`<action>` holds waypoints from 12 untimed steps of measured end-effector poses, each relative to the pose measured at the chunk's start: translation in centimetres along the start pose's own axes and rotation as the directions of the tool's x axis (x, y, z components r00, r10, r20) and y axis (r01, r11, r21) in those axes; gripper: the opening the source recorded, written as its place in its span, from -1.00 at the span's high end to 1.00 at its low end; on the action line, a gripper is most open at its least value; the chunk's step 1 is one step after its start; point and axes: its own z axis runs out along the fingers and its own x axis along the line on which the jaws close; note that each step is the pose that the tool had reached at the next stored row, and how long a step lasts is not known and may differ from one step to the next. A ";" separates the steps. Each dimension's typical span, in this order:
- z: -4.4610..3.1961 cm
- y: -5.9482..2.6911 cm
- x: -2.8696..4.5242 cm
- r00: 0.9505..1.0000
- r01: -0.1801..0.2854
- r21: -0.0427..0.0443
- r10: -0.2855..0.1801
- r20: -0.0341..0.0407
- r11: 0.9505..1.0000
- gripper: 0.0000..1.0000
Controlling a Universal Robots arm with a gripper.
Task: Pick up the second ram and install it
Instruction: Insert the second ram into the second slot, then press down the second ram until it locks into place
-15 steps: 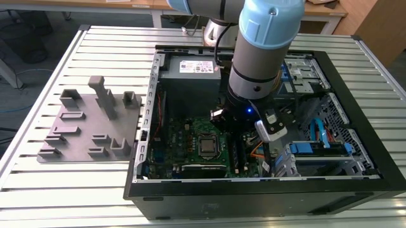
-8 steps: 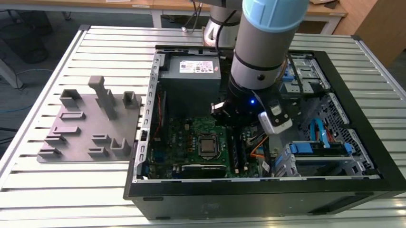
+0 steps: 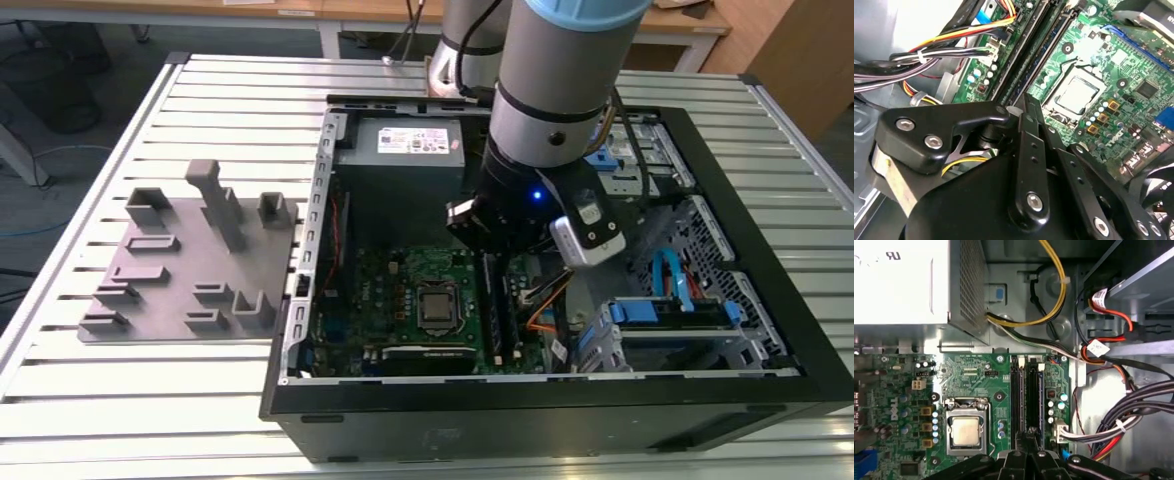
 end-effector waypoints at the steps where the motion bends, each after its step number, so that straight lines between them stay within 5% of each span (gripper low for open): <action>1: 0.00 0.00 0.00 1.000 0.000 0.000 0.000 0.000 1.000 0.79; 12: -0.01 0.00 0.00 1.000 0.000 0.000 0.000 0.000 1.000 0.79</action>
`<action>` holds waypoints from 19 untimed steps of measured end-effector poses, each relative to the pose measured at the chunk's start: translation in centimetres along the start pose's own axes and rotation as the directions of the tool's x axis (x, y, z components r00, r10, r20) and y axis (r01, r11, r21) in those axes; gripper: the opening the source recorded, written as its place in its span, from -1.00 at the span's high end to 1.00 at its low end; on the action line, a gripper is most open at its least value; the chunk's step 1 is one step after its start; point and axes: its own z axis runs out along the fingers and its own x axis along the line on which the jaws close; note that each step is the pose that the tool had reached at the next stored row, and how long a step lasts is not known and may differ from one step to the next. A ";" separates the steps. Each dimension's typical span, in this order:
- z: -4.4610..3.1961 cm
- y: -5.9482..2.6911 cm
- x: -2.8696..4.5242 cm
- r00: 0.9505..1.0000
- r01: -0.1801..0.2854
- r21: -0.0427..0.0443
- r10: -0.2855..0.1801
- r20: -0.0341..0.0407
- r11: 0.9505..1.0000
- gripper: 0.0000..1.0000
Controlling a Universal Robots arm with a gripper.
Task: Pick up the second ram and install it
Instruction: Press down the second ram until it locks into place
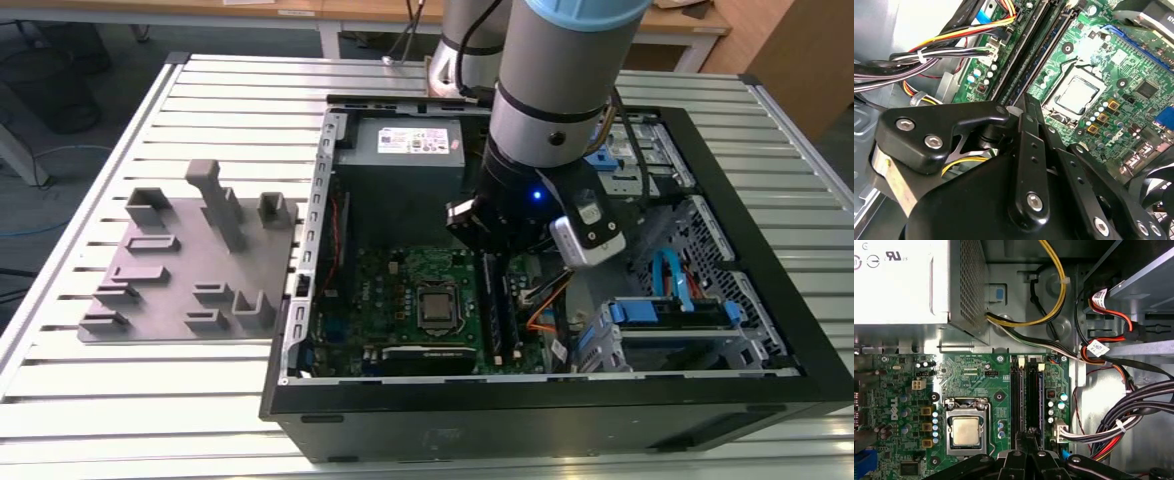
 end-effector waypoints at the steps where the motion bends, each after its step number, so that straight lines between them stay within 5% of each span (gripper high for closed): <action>1: 0.00 0.00 0.00 1.000 0.000 0.000 0.000 0.000 1.000 0.79; 14: 2.44 3.40 0.12 1.000 0.000 -0.006 0.000 0.000 1.000 0.79; 19: 3.34 3.75 0.20 1.000 0.000 -0.006 0.000 0.000 1.000 0.79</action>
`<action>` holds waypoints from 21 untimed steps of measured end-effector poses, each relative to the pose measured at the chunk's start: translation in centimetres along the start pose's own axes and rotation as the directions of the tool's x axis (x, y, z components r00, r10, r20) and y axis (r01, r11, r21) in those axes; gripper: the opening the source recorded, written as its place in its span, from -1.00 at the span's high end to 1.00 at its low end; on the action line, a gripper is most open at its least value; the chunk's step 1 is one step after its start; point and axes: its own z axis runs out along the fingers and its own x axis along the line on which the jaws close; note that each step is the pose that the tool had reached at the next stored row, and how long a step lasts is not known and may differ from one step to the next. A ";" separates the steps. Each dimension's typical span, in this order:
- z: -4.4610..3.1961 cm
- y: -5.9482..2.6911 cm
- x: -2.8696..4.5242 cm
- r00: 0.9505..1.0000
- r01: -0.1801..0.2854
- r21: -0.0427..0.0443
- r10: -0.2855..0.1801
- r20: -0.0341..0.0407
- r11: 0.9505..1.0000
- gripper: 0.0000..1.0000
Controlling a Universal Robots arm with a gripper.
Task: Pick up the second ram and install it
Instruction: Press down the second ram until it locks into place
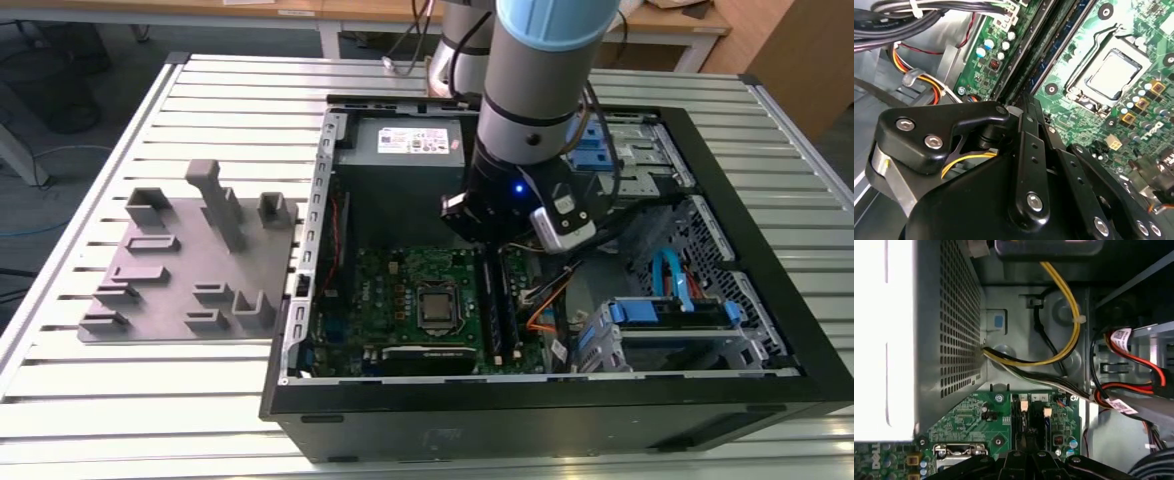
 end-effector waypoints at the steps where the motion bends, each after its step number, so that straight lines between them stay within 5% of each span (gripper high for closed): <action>1: 0.18 0.01 0.01 1.000 0.000 0.000 0.000 0.000 1.000 0.79; 7: 0.71 0.03 0.03 1.000 0.000 0.001 0.000 0.000 1.000 0.79; 11: -0.18 -0.02 0.01 1.000 0.000 0.000 0.000 0.001 1.000 0.79; 21: -0.21 -3.35 0.00 1.000 0.000 0.002 0.000 0.001 1.000 0.79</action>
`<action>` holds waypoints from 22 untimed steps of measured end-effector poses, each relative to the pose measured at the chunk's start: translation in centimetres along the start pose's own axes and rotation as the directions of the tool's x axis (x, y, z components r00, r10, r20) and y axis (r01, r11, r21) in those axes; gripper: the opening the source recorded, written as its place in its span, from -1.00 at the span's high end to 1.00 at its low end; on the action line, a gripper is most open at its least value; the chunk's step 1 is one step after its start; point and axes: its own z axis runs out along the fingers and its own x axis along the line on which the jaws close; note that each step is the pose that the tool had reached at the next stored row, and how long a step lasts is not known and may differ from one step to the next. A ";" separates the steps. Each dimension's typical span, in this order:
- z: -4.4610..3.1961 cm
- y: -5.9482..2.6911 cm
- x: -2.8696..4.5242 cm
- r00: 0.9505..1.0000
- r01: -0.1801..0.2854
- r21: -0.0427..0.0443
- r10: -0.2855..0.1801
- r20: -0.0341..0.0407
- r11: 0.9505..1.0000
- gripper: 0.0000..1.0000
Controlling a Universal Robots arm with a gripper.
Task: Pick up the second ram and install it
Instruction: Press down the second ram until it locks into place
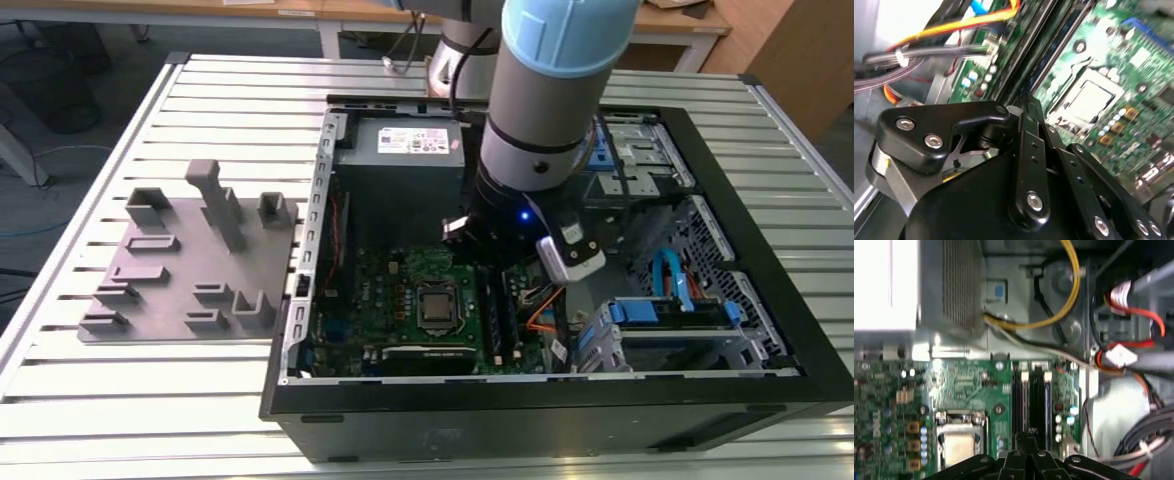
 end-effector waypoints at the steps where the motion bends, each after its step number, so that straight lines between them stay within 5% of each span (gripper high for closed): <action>1: 0.01 -0.35 0.00 1.000 0.000 0.001 0.000 0.000 1.000 0.79; 8: 0.12 -2.36 -0.05 1.000 0.000 0.004 0.000 0.000 1.000 0.79; 22: 0.71 -2.55 -0.05 1.000 0.000 0.005 0.000 -0.002 1.000 0.79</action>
